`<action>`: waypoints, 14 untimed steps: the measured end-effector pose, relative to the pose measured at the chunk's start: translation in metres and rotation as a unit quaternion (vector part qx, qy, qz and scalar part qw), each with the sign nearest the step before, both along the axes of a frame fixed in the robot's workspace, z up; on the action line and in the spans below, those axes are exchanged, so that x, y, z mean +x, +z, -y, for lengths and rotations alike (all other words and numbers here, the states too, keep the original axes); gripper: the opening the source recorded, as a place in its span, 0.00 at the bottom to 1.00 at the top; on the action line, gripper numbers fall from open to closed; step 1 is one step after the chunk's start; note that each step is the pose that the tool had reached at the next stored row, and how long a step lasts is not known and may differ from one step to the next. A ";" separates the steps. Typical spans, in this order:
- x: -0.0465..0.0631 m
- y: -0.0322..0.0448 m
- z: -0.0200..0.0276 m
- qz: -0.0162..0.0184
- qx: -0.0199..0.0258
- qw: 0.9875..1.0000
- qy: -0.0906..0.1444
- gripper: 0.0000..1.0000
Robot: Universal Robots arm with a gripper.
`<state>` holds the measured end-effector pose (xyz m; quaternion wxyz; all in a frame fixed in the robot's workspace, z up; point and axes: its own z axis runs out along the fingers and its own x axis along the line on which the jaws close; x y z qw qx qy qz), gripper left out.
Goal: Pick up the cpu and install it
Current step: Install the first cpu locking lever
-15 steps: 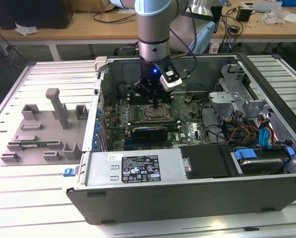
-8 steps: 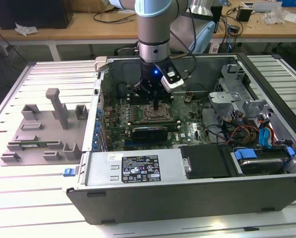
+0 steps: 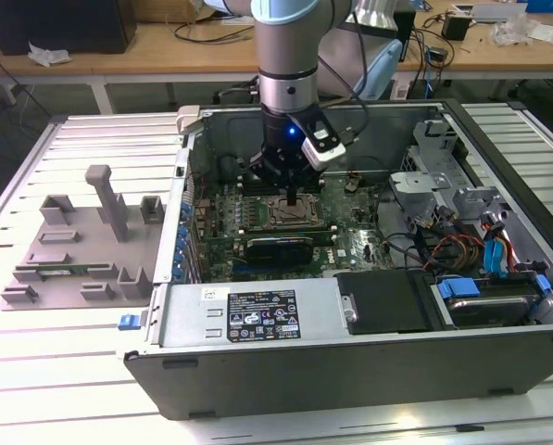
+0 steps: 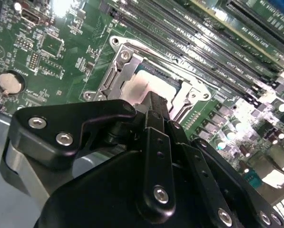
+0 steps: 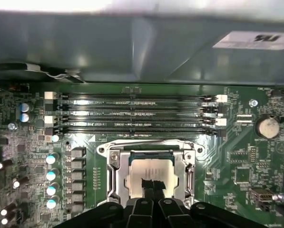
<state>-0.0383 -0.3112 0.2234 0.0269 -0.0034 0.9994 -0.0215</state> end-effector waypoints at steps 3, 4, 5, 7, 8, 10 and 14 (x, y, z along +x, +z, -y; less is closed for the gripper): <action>0.000 0.0080 0.0000 0.000 0.000 1.000 0.000 0.11; 0.000 0.0115 0.0000 0.000 0.000 1.000 0.000 0.11; 0.000 0.0136 0.0000 0.000 0.000 1.000 0.000 0.11; 0.000 0.0188 0.0000 0.000 0.000 1.000 0.000 0.11; 0.000 0.0202 0.0000 0.000 0.000 1.000 0.000 0.11; 0.001 0.0203 0.0000 0.000 0.000 1.000 0.000 0.11; 0.002 0.0206 0.0012 -0.001 0.000 1.000 0.000 0.11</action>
